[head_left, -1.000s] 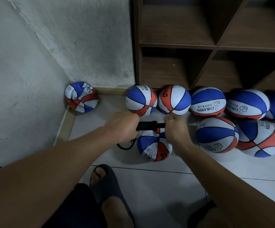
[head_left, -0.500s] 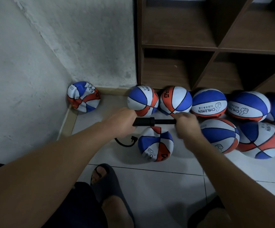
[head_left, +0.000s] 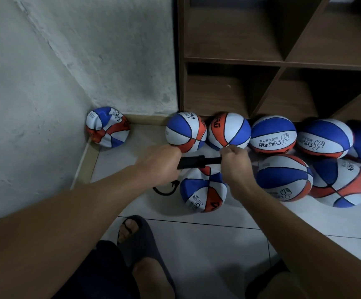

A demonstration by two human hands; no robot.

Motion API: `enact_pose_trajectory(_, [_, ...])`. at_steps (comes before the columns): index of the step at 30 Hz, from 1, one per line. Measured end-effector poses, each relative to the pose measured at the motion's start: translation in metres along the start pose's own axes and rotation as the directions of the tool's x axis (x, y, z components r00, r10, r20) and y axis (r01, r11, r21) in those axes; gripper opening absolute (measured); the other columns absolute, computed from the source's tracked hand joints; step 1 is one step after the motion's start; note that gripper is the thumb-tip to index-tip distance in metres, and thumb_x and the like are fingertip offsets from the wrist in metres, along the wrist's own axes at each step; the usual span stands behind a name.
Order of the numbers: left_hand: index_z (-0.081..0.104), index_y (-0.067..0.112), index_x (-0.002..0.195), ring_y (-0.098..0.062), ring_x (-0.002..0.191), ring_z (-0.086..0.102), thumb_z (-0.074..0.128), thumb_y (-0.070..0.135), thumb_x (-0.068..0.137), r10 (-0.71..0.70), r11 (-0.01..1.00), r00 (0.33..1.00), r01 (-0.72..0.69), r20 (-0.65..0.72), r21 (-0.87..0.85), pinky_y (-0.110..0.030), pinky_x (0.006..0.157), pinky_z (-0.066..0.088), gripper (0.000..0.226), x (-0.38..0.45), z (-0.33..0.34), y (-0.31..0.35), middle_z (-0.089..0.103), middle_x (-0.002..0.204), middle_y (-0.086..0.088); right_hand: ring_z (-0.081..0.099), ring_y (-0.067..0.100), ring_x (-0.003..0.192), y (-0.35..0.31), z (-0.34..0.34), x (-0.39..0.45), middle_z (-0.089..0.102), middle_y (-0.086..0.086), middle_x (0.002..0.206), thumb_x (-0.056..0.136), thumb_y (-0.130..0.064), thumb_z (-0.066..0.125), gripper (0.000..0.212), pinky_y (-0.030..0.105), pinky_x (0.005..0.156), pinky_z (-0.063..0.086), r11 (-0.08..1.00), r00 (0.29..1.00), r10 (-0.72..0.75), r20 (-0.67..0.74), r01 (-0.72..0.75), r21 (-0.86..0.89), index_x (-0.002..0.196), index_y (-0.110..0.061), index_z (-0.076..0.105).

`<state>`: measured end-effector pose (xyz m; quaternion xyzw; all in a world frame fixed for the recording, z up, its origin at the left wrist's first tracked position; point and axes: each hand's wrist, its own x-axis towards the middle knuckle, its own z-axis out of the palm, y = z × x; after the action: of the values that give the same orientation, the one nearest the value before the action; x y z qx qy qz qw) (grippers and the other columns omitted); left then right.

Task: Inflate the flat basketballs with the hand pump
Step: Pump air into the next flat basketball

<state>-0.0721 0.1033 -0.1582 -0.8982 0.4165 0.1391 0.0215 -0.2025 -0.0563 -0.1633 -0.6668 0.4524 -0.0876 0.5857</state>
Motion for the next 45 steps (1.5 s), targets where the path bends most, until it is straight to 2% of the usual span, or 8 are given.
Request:
enact_pose_trajectory(9, [0.063, 0.020, 0.081, -0.016, 0.057, 0.056, 0.073, 0.028, 0.095, 0.070, 0.995, 0.997, -0.071, 0.015, 0.069, -0.027, 0.051, 0.036, 0.018, -0.002, 0.001, 0.008, 0.059, 0.068, 0.003, 0.038, 0.017, 0.064, 0.012, 0.019, -0.011, 0.041, 0.005, 0.069, 0.101, -0.015, 0.045, 0.025, 0.039, 0.060, 0.033, 0.997, 0.997, -0.051, 0.053, 0.054, -0.049, 0.076, -0.015, 0.043])
enact_pose_trajectory(15, [0.057, 0.023, 0.076, -0.011, 0.055, 0.051, 0.068, 0.031, 0.099, 0.092, 0.995, 0.996, -0.093, 0.020, 0.045, -0.028, 0.049, 0.030, 0.027, 0.001, -0.006, 0.002, 0.055, 0.067, 0.005, 0.045, 0.017, 0.061, 0.009, 0.011, -0.005, 0.050, 0.002, 0.065, 0.104, -0.018, 0.049, 0.024, 0.034, 0.058, 0.038, 0.997, 0.989, -0.009, 0.148, 0.019, -0.068, 0.083, -0.011, 0.056])
enact_pose_trajectory(18, [0.056, 0.025, 0.075, -0.008, 0.055, 0.048, 0.068, 0.034, 0.100, 0.071, 0.997, 0.997, -0.072, 0.014, 0.014, -0.026, 0.048, 0.026, 0.029, 0.002, -0.010, -0.008, 0.053, 0.066, 0.007, 0.046, 0.016, 0.056, 0.006, -0.012, 0.010, 0.052, 0.000, 0.061, 0.103, -0.018, 0.052, 0.021, 0.030, 0.053, 0.037, 0.997, 0.994, 0.068, 0.081, -0.065, -0.044, 0.089, -0.008, 0.062])
enact_pose_trajectory(22, [0.047, 0.029, 0.067, -0.008, 0.053, 0.048, 0.066, 0.035, 0.100, 0.028, 0.999, 1.000, -0.027, -0.010, 0.029, -0.029, 0.047, 0.027, 0.039, 0.003, -0.013, -0.023, 0.056, 0.065, 0.006, 0.034, 0.019, 0.056, 0.006, -0.045, 0.030, 0.042, 0.003, 0.064, 0.095, -0.019, 0.055, 0.014, 0.031, 0.050, 0.029, 0.992, 0.992, 0.124, -0.029, -0.124, 0.010, 0.081, -0.015, 0.053])
enact_pose_trajectory(29, [0.054, 0.023, 0.082, -0.008, 0.056, 0.043, 0.068, 0.031, 0.100, 0.050, 0.999, 0.999, -0.050, 0.011, 0.021, -0.025, 0.049, 0.025, 0.024, 0.002, -0.009, -0.004, 0.049, 0.070, 0.006, 0.040, 0.021, 0.065, 0.012, -0.014, 0.006, 0.046, 0.010, 0.073, 0.096, -0.013, 0.046, 0.016, 0.036, 0.060, 0.034, 1.000, 0.997, 0.024, -0.069, -0.024, -0.004, 0.082, -0.008, 0.052])
enact_pose_trajectory(33, [0.056, 0.024, 0.087, -0.010, 0.058, 0.045, 0.069, 0.028, 0.098, 0.058, 0.995, 0.998, -0.060, 0.025, 0.083, -0.028, 0.053, 0.031, 0.018, 0.002, -0.009, -0.002, 0.051, 0.071, 0.006, 0.050, 0.023, 0.067, 0.018, 0.010, -0.008, 0.061, 0.025, 0.078, 0.095, -0.024, 0.044, 0.032, 0.041, 0.062, 0.043, 1.000, 1.000, -0.025, -0.008, 0.025, -0.001, 0.091, 0.007, 0.053])
enact_pose_trajectory(38, [0.065, 0.021, 0.084, -0.017, 0.059, 0.057, 0.073, 0.025, 0.092, 0.064, 0.994, 0.998, -0.066, 0.019, 0.087, -0.030, 0.055, 0.044, 0.011, -0.002, 0.001, 0.004, 0.058, 0.069, 0.004, 0.039, 0.017, 0.061, 0.017, 0.019, -0.010, 0.042, 0.004, 0.067, 0.103, -0.018, 0.044, 0.026, 0.037, 0.057, 0.034, 0.997, 0.998, -0.062, 0.027, 0.064, -0.051, 0.077, -0.014, 0.046])
enact_pose_trajectory(45, [0.065, 0.018, 0.085, -0.016, 0.057, 0.053, 0.070, 0.026, 0.095, 0.101, 0.990, 0.995, -0.100, -0.002, 0.103, -0.028, 0.052, 0.036, 0.014, 0.002, -0.006, 0.010, 0.059, 0.070, 0.002, 0.041, 0.020, 0.063, 0.011, 0.016, -0.008, 0.044, 0.007, 0.069, 0.101, -0.016, 0.046, 0.021, 0.039, 0.058, 0.036, 1.000, 0.998, -0.025, 0.065, 0.025, 0.004, 0.081, -0.013, 0.050])
